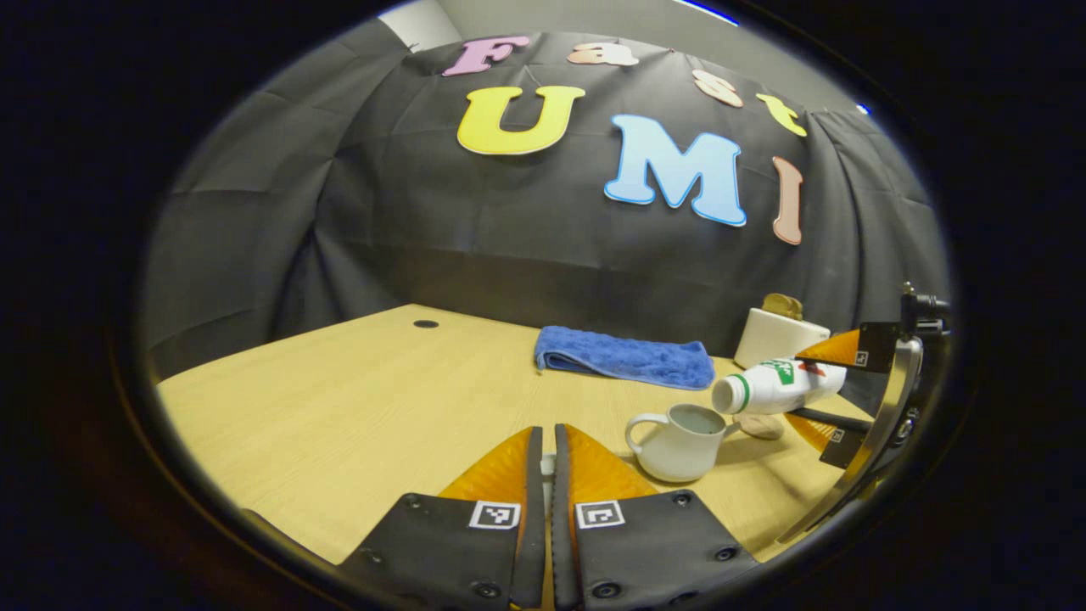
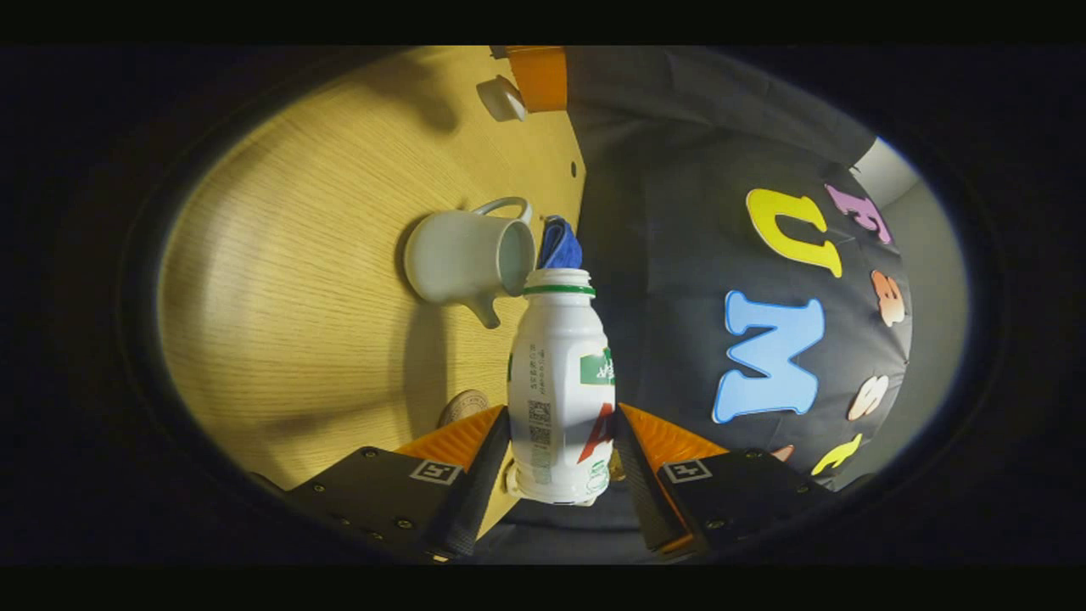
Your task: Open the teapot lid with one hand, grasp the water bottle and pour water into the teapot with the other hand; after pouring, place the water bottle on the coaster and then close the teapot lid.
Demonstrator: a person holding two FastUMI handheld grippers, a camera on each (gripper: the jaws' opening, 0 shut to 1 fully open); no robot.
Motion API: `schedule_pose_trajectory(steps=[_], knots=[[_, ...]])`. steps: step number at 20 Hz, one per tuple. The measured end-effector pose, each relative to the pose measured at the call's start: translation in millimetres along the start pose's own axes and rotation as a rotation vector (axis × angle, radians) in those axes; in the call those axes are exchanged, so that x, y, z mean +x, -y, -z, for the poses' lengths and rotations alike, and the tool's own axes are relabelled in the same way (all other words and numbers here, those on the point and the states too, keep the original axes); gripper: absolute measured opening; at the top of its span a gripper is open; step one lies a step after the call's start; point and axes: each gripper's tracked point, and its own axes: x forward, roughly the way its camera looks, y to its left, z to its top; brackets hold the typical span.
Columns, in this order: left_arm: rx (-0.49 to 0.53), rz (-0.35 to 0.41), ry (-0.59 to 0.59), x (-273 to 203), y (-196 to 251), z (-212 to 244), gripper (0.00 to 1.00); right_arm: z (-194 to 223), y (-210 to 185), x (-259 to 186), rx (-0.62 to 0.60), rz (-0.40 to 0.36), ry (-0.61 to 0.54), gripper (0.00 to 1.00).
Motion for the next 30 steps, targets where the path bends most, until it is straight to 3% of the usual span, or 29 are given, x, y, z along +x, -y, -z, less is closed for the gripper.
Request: schedule_pose_trajectory(steps=[11, 12, 14, 30], knots=[[-0.015, 0.011, 0.01, -0.5, -0.3, -1.0, 0.1, -2.0, 3.0, -0.1, -0.056, -0.012, 0.004, 0.71], [-0.016, 0.012, 0.01, -0.5, -0.1, -1.2, 0.06, -2.2, 3.2, 0.6, -0.059, -0.012, 0.004, 0.71], [-0.016, 0.014, 0.012, -1.0, -0.3, -1.8, 0.1, -2.2, 4.6, 2.0, -0.062, -0.01, 0.004, 0.71], [-0.019, 0.02, 0.019, -0.6, -0.2, -1.6, 0.1, -4.8, 8.5, 4.8, -0.096, -0.013, 0.012, 0.71]])
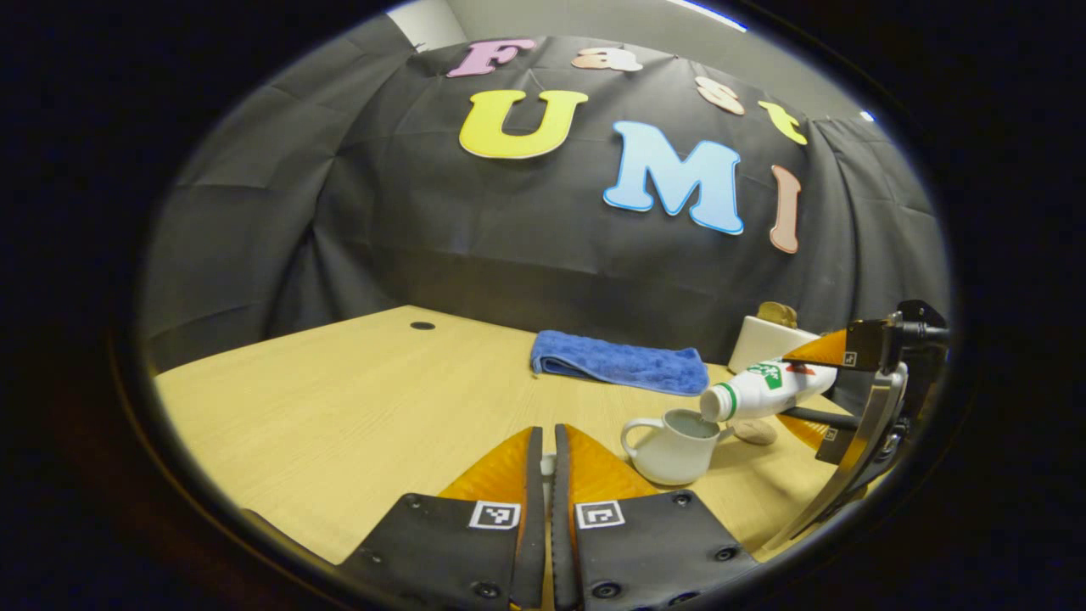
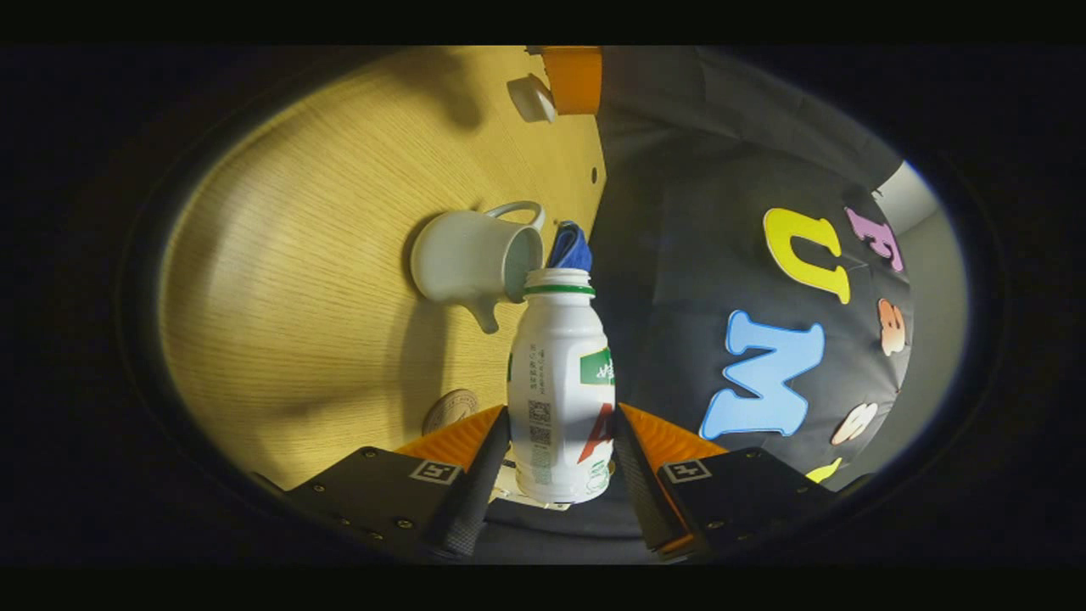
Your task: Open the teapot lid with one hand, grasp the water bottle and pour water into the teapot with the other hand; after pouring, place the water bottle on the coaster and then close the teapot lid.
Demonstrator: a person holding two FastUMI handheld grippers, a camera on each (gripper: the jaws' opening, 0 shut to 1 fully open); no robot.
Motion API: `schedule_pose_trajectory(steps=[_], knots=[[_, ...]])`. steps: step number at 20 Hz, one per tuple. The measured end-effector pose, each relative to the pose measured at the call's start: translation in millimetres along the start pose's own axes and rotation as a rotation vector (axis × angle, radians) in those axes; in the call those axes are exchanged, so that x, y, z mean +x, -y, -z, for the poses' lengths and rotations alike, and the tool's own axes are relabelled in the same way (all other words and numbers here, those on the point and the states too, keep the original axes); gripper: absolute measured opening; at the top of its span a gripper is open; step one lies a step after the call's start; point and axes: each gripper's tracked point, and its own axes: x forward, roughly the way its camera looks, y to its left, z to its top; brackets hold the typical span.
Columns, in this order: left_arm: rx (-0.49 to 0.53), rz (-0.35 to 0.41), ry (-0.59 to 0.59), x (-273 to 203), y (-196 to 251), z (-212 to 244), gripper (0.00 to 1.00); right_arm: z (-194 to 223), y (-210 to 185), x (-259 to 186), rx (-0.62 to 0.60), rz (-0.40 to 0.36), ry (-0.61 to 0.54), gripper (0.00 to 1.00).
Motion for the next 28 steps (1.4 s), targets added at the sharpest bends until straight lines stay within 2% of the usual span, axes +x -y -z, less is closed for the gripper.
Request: schedule_pose_trajectory(steps=[20, 21, 22, 28], knots=[[0.011, 0.002, -0.004, -0.2, 0.4, 0.4, 0.1, 0.9, -2.1, -3.8, -0.02, -0.008, 0.0, 0.71], [0.011, 0.002, -0.004, -0.4, 0.2, -0.3, 0.14, 0.2, -1.6, -4.0, -0.023, -0.008, 0.001, 0.71], [0.011, 0.002, -0.005, -0.2, 0.6, 0.1, 0.1, 1.4, -1.6, -3.8, -0.028, -0.008, 0.0, 0.71], [0.008, 0.003, -0.003, -0.5, 0.5, -0.5, 0.1, 0.7, -1.1, -5.9, -0.052, -0.004, 0.0, 0.71]])
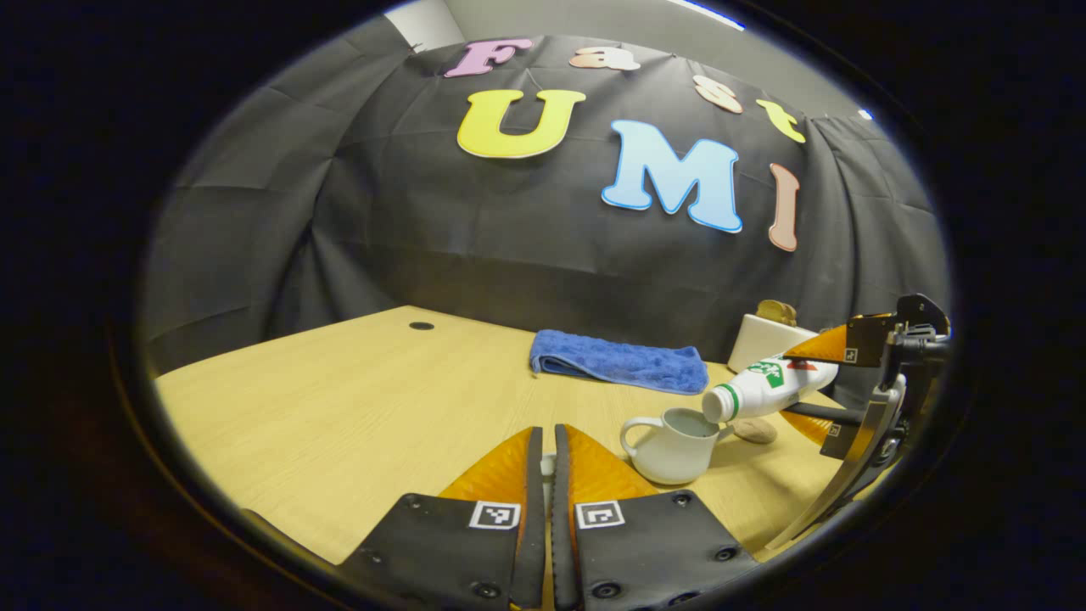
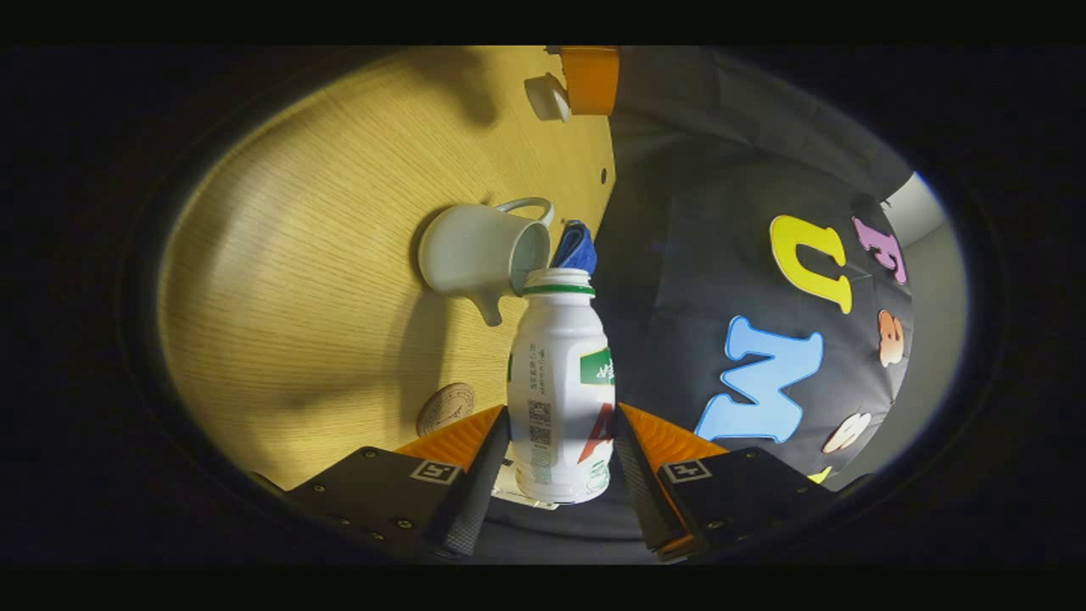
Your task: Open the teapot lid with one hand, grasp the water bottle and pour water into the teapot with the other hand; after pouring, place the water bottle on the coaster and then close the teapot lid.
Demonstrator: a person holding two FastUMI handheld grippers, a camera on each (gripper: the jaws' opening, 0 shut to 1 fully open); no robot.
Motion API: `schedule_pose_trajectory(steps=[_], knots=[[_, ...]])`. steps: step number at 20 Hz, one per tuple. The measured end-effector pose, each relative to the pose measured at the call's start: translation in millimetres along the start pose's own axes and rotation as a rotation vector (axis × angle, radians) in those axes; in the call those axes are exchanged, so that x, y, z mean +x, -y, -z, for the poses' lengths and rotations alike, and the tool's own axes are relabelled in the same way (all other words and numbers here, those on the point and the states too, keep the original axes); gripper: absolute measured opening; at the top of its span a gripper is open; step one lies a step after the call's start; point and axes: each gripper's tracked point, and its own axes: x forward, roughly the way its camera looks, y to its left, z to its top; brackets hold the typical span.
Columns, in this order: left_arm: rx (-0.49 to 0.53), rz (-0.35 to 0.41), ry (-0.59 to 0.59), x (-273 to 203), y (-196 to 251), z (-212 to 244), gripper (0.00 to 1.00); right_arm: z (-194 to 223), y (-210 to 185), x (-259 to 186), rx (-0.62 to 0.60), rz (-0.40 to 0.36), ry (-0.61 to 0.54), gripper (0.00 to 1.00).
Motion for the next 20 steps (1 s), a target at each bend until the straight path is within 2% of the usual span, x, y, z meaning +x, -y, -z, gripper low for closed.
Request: schedule_pose_trajectory(steps=[20], knots=[[-0.006, 0.008, 0.003, -0.6, -0.2, -0.9, 0.1, -1.0, 3.2, 1.7, -0.039, -0.004, 0.006, 0.71]])
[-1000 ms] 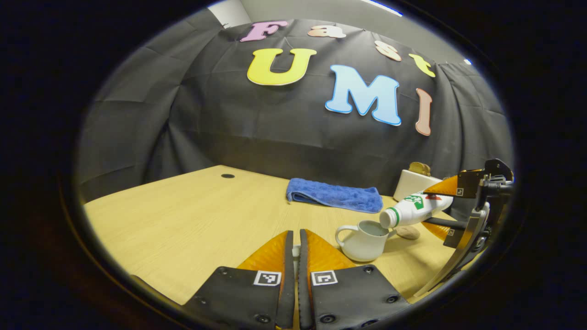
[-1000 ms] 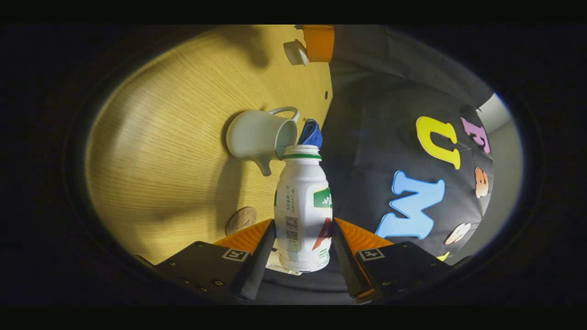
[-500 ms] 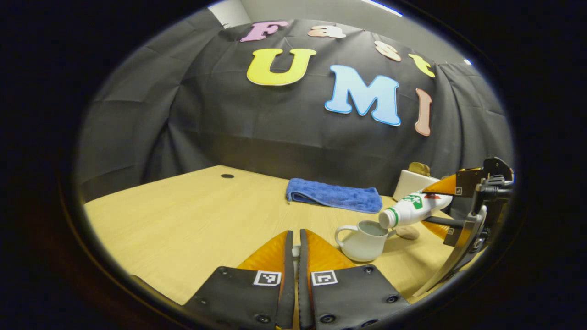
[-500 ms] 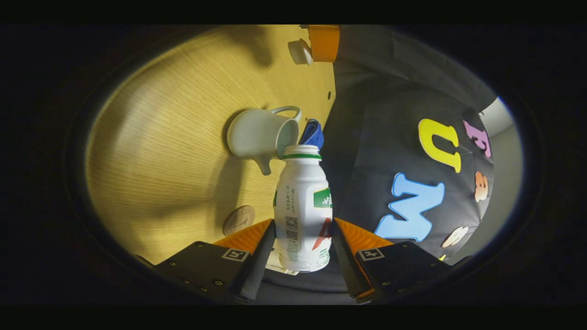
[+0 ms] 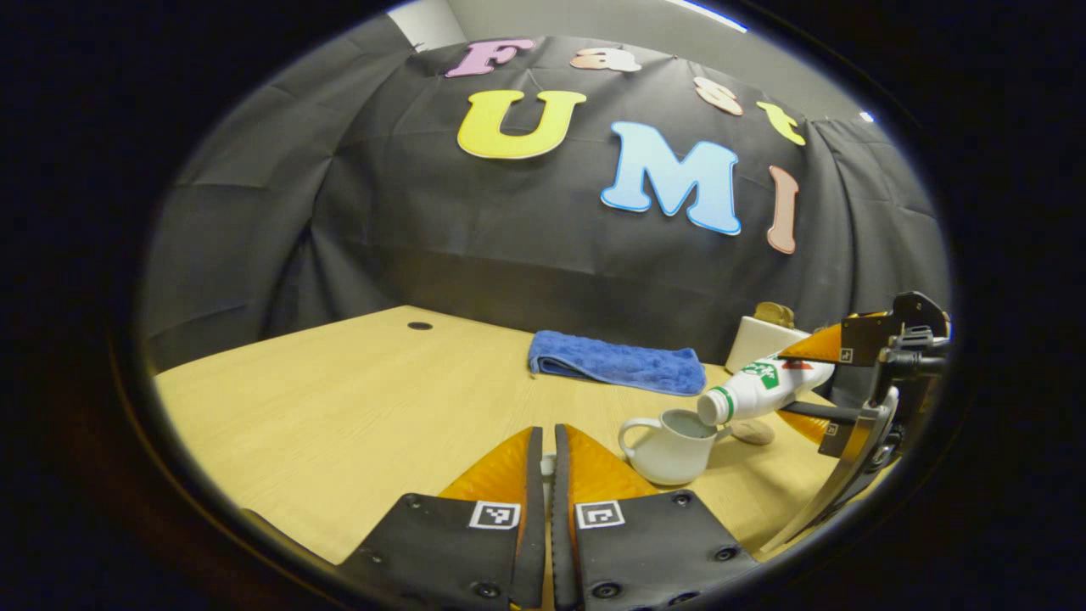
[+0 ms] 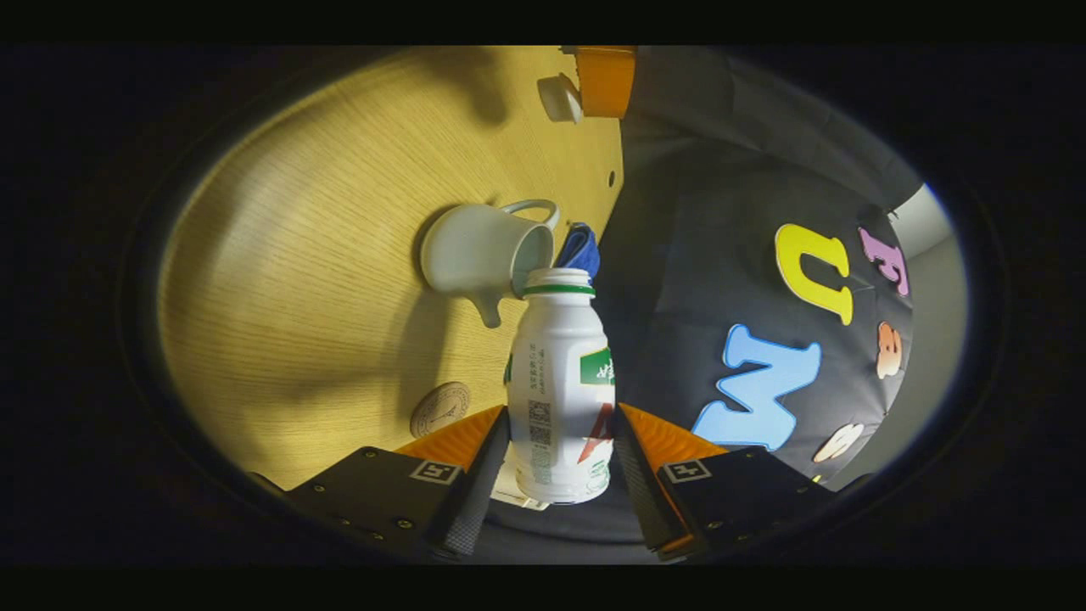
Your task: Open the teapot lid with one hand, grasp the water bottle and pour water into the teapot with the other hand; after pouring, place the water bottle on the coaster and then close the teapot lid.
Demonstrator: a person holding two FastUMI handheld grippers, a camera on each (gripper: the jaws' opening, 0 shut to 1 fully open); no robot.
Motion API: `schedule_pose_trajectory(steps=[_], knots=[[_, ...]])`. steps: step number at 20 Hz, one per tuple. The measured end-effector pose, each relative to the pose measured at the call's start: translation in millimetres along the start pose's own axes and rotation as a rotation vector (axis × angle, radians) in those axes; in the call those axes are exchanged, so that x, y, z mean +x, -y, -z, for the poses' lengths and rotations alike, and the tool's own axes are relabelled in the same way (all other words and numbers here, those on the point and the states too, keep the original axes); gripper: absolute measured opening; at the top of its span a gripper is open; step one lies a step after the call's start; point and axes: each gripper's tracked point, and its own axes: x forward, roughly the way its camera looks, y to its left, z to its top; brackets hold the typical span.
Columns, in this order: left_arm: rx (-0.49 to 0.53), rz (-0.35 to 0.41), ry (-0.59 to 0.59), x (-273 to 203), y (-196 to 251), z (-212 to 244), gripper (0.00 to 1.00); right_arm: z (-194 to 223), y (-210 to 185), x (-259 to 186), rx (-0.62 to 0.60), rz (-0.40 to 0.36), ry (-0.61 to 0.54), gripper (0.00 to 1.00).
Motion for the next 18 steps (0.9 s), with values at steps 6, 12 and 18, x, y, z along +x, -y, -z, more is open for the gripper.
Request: schedule_pose_trajectory(steps=[6, 12, 18], knots=[[0.001, 0.0, 0.0, 0.1, 0.0, 0.1, 0.1, -0.6, -0.7, -0.6, 0.018, 0.007, 0.002, 0.71], [0.006, 0.003, -0.003, 0.3, 0.3, 0.1, 0.1, 0.1, -7.6, 0.6, 0.187, 0.015, 0.016, 0.71], [0.0, -0.002, -0.005, 0.3, -0.2, 0.1, 0.14, -5.4, -18.1, -6.5, 0.436, 0.043, 0.017, 0.71]])
